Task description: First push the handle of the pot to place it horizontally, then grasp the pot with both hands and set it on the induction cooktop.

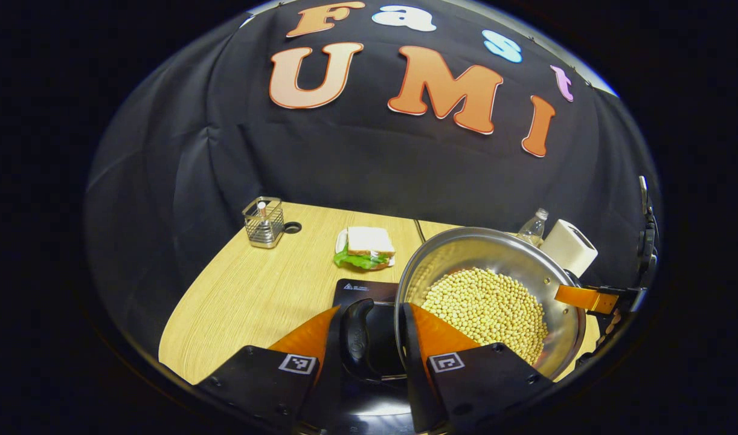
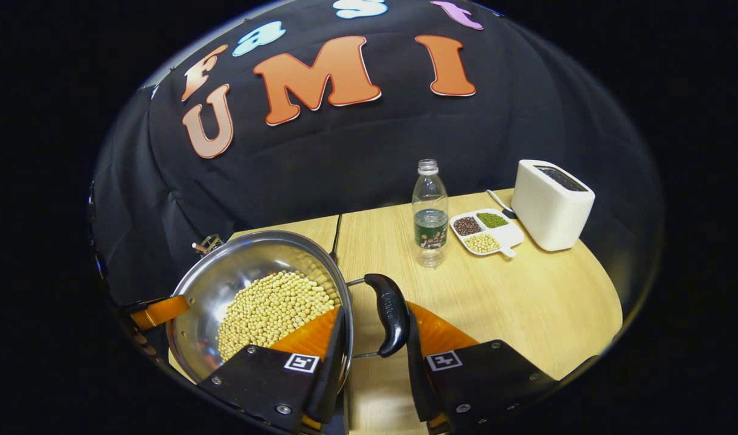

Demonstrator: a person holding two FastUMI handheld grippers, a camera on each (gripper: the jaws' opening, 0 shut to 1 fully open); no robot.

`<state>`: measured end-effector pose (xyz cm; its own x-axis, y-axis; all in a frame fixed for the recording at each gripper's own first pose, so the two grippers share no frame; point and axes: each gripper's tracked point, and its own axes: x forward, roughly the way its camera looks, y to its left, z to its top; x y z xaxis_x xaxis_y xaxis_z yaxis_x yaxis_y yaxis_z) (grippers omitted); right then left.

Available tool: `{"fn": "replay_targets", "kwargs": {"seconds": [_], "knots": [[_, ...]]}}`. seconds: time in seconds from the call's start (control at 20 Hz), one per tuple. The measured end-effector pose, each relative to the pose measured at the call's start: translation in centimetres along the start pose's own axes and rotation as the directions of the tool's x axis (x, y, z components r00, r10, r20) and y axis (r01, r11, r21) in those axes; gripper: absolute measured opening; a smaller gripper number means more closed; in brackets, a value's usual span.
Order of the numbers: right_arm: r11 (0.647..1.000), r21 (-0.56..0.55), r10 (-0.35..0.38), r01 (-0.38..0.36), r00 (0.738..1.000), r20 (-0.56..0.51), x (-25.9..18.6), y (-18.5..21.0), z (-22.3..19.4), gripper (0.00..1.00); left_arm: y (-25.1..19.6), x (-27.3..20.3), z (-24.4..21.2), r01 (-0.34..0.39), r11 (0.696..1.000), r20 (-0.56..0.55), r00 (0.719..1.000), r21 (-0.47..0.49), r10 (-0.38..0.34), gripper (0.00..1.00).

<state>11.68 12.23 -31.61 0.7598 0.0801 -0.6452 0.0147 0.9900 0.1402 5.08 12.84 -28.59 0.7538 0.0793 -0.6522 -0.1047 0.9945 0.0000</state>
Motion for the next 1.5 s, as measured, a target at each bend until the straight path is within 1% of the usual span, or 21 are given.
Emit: {"fn": "replay_targets", "kwargs": {"seconds": [0.2, 0.25, 0.3, 0.4, 0.45, 0.6, 0.65, 0.7, 0.75, 0.8, 0.85, 0.9, 0.95, 1.0, 1.05, 1.15, 1.3, 1.35, 1.4, 1.45, 1.5], "knots": [[1.0, -0.005, 0.018, -0.018, 0.999, -0.027, 1.3, 1.9, -1.7, 0.5, 2.3, 0.4, -1.3, -0.019, 1.0, -0.014, 1.0, -0.005, 0.018, 0.54], [1.0, -0.01, 0.021, -0.021, 0.999, -0.032, 1.5, 2.4, -2.1, 0.5, 2.9, 0.3, -1.6, -0.023, 1.0, -0.021, 1.0, -0.006, 0.023, 0.51], [1.0, -0.016, 0.023, -0.023, 0.999, -0.038, 1.8, 2.8, -2.6, 0.51, 3.4, 0.4, -2.1, -0.029, 1.0, -0.029, 0.999, -0.007, 0.029, 0.51], [0.999, -0.02, 0.028, -0.029, 0.998, -0.05, 2.2, 3.4, -3.4, 0.51, 4.4, 0.7, -2.6, -0.038, 0.999, -0.039, 0.999, -0.011, 0.038, 0.54], [0.999, -0.02, 0.031, -0.032, 0.998, -0.056, 2.3, 3.7, -3.8, 0.51, 4.5, 0.6, -2.7, -0.042, 0.999, -0.043, 0.998, -0.011, 0.041, 0.51], [0.999, -0.019, 0.032, -0.033, 0.997, -0.07, 2.6, 4.2, -4.7, 0.51, 4.4, 0.3, -2.2, -0.045, 0.999, -0.052, 0.998, -0.008, 0.045, 0.51], [0.999, -0.021, 0.029, -0.031, 0.997, -0.071, 2.7, 4.3, -4.9, 0.51, 4.4, 0.3, -2.2, -0.043, 0.999, -0.055, 0.998, -0.009, 0.043, 0.54], [0.999, -0.02, 0.026, -0.028, 0.997, -0.073, 2.8, 4.2, -5.1, 0.51, 4.4, 0.5, -2.4, -0.041, 0.999, -0.062, 0.997, -0.011, 0.041, 0.54], [1.0, -0.018, 0.024, -0.025, 0.997, -0.076, 2.8, 4.3, -5.3, 0.51, 4.5, 0.4, -2.4, -0.04, 0.999, -0.071, 0.997, -0.012, 0.039, 0.58], [1.0, -0.016, 0.021, -0.022, 0.997, -0.08, 2.8, 4.3, -5.5, 0.5, 4.5, 0.5, -2.4, -0.038, 0.999, -0.076, 0.996, -0.015, 0.037, 0.54], [1.0, -0.015, 0.018, -0.02, 0.996, -0.082, 3.0, 4.3, -5.7, 0.5, 4.5, 0.5, -2.4, -0.037, 0.999, -0.081, 0.996, -0.017, 0.036, 0.58], [1.0, -0.016, 0.015, -0.017, 0.996, -0.086, 3.0, 4.3, -5.9, 0.5, 4.5, 0.6, -2.6, -0.036, 0.999, -0.084, 0.996, -0.018, 0.034, 0.54], [1.0, -0.018, 0.014, -0.016, 0.997, -0.081, 3.0, 4.4, -5.8, 0.5, 4.4, 0.5, -2.4, -0.035, 0.999, -0.085, 0.996, -0.021, 0.033, 0.58], [1.0, -0.021, 0.011, -0.013, 0.997, -0.077, 2.9, 4.5, -5.7, 0.5, 4.3, 0.7, -2.5, -0.031, 0.999, -0.079, 0.996, -0.026, 0.029, 0.58], [1.0, -0.024, 0.011, -0.013, 0.997, -0.075, 2.9, 4.6, -5.8, 0.5, 4.4, 0.7, -2.7, -0.031, 0.999, -0.081, 0.996, -0.024, 0.029, 0.54], [0.999, -0.03, 0.009, -0.011, 0.997, -0.07, 2.8, 4.6, -5.8, 0.51, 4.2, 0.8, -2.8, -0.029, 0.999, -0.078, 0.997, -0.031, 0.026, 0.54], [0.999, -0.035, 0.007, -0.009, 0.998, -0.068, 2.8, 4.8, -5.9, 0.5, 4.2, 0.9, -2.9, -0.027, 0.999, -0.074, 0.997, -0.031, 0.024, 0.58], [0.999, -0.035, 0.005, -0.008, 0.998, -0.064, 2.7, 4.7, -5.9, 0.51, 4.3, 1.0, -2.8, -0.025, 0.999, -0.072, 0.997, -0.032, 0.023, 0.51], [0.999, -0.036, 0.005, -0.007, 0.998, -0.062, 2.7, 4.7, -5.9, 0.46, 4.2, 1.1, -2.7, -0.023, 0.999, -0.071, 0.997, -0.031, 0.021, 0.51], [0.999, -0.034, 0.004, -0.006, 0.998, -0.057, 2.7, 4.8, -6.0, 0.51, 4.2, 1.1, -2.7, -0.02, 0.999, -0.07, 0.997, -0.03, 0.018, 0.54], [0.999, -0.033, 0.003, -0.005, 0.999, -0.054, 2.8, 4.8, -6.0, 0.51, 4.2, 1.0, -2.7, -0.018, 0.999, -0.068, 0.998, -0.027, 0.016, 0.54]]}}
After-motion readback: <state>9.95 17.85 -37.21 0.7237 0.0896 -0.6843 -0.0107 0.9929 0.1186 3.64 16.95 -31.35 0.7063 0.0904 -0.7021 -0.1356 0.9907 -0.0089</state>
